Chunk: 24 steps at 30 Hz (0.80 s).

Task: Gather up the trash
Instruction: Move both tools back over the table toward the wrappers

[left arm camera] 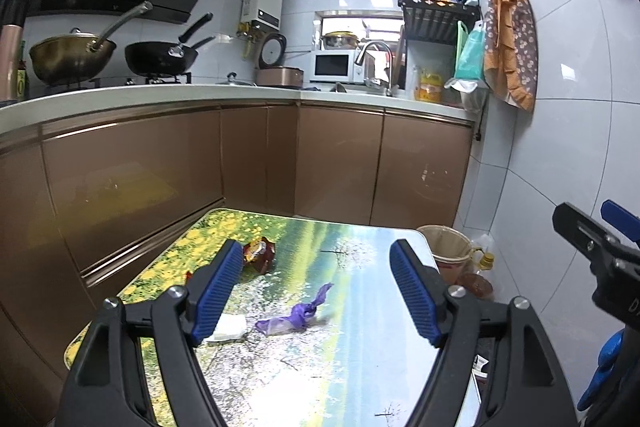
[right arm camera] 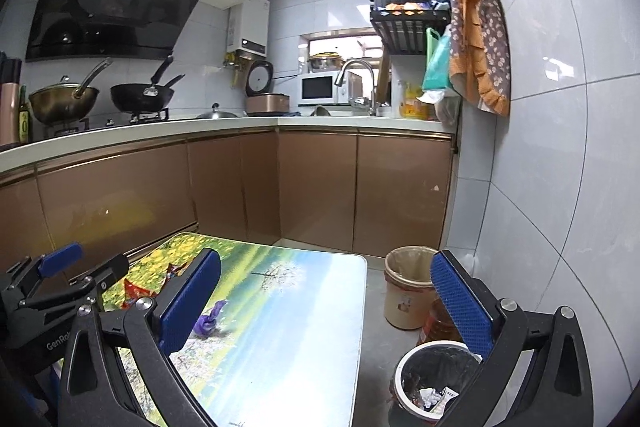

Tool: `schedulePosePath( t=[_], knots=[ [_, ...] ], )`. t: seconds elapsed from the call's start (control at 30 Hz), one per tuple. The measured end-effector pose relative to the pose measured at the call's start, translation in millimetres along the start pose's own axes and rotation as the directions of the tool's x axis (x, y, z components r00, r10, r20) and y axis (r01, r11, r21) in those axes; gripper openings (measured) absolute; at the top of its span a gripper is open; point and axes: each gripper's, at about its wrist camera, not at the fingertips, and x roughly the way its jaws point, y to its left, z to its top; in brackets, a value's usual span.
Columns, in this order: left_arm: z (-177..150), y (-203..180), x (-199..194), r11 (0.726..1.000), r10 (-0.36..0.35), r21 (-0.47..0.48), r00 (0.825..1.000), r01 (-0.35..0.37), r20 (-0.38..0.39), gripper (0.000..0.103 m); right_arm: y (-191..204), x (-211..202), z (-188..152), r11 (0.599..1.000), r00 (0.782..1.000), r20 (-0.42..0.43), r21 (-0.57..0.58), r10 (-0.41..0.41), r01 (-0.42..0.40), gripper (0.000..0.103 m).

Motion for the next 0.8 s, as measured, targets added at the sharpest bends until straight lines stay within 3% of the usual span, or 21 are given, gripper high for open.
schedulePosePath(
  t=[0.4,0.6,0.8],
  knots=[
    [3,4,-56,0.995,0.088,0.031,0.993,-0.091,0.083,0.075,-10,-39,1,0.996,0.995,0.067,0.059,0.068,-0.072,0.103],
    [4,0,-67,0.993,0.098,0.061,0.991,-0.104,0.090,0.075,-6,-52,6,0.989,0.985,0.109,0.054,0.130,-0.136,0.103],
    [3,1,-68,0.993,0.098,0.055,0.991,-0.104,0.094,0.079,-4,-45,6,0.984,0.983,0.096,0.068,0.155,-0.162,0.103]
  ],
)
